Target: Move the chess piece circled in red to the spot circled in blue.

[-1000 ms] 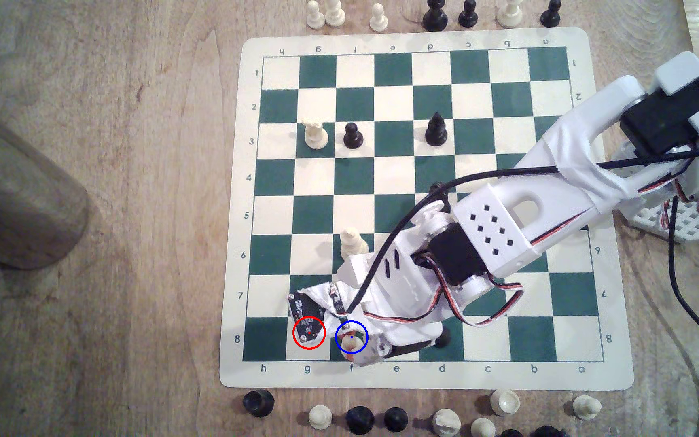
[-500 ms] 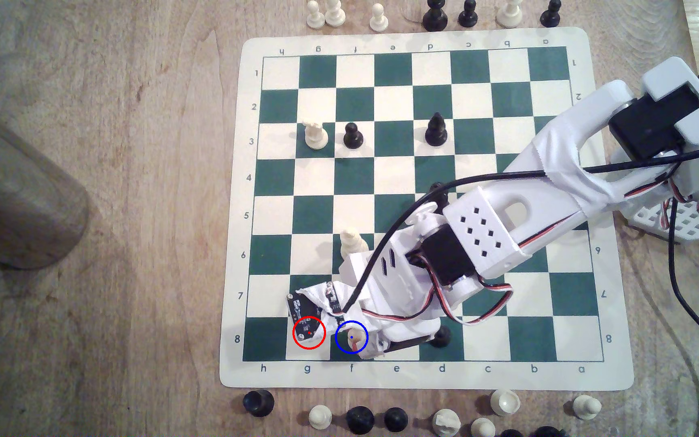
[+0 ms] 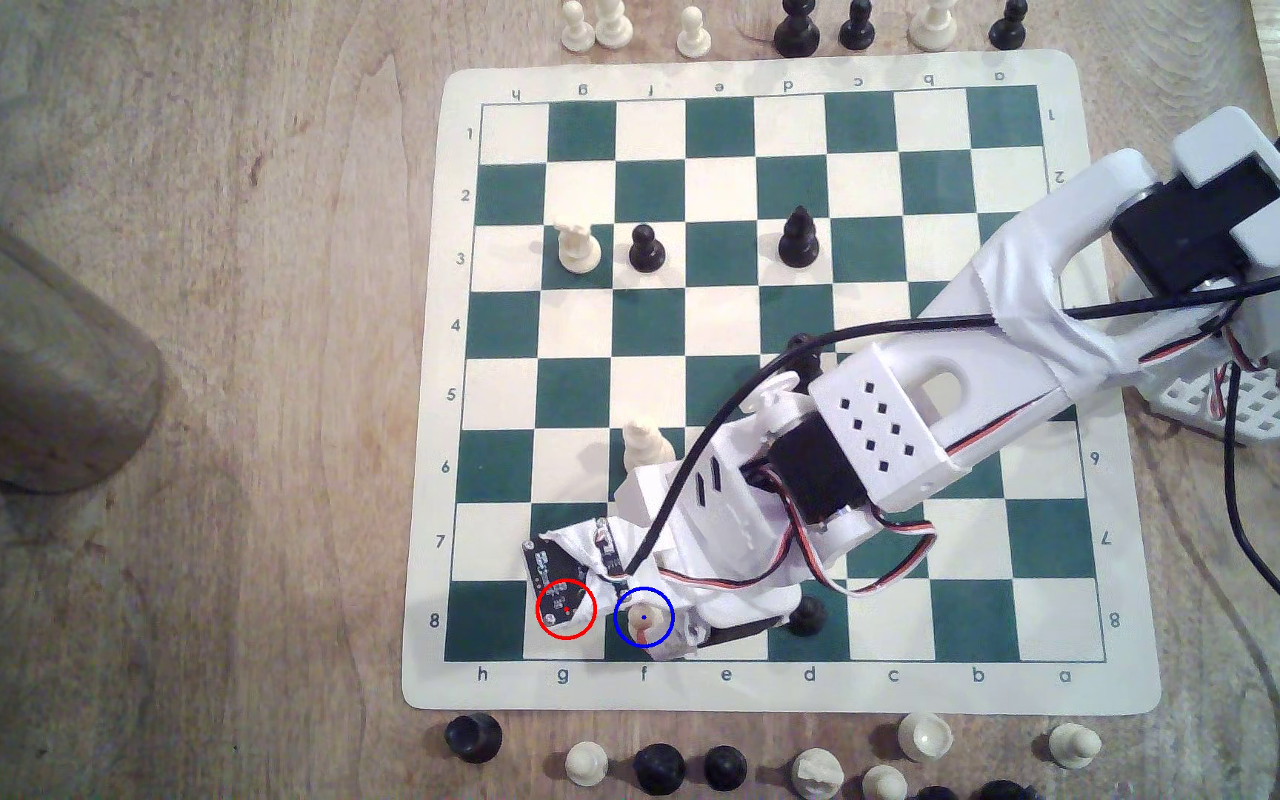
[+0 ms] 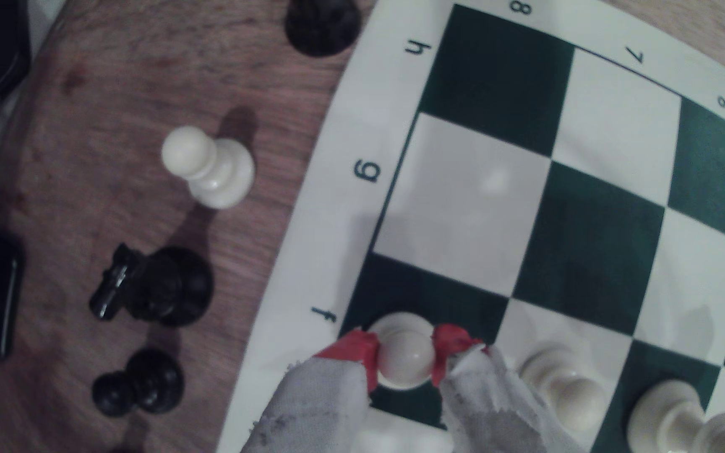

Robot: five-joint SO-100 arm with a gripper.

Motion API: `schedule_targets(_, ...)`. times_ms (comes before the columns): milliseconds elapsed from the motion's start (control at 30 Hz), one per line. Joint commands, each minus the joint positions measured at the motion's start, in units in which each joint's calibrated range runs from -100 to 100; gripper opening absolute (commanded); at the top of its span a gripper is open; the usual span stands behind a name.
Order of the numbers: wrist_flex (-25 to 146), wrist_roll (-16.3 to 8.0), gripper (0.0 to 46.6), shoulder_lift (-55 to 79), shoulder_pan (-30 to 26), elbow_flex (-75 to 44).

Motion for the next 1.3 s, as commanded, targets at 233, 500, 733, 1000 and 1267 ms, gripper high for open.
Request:
schedule_targets(233, 2.2, 0.0, 24.5, -6.2, 1.2, 0.1)
schedule_targets(500, 10.8, 0.1, 25.0, -18.2, 0.9, 0.2)
schedule_targets(733, 17.2, 0.4, 25.3, -26.7, 1.8, 1.4)
schedule_targets(1000, 20.9, 2.4, 25.2, -41.4, 4.0, 11.3)
schedule_targets(1267, 21.6, 5.9, 20.1, -73.9, 8.7, 32.9)
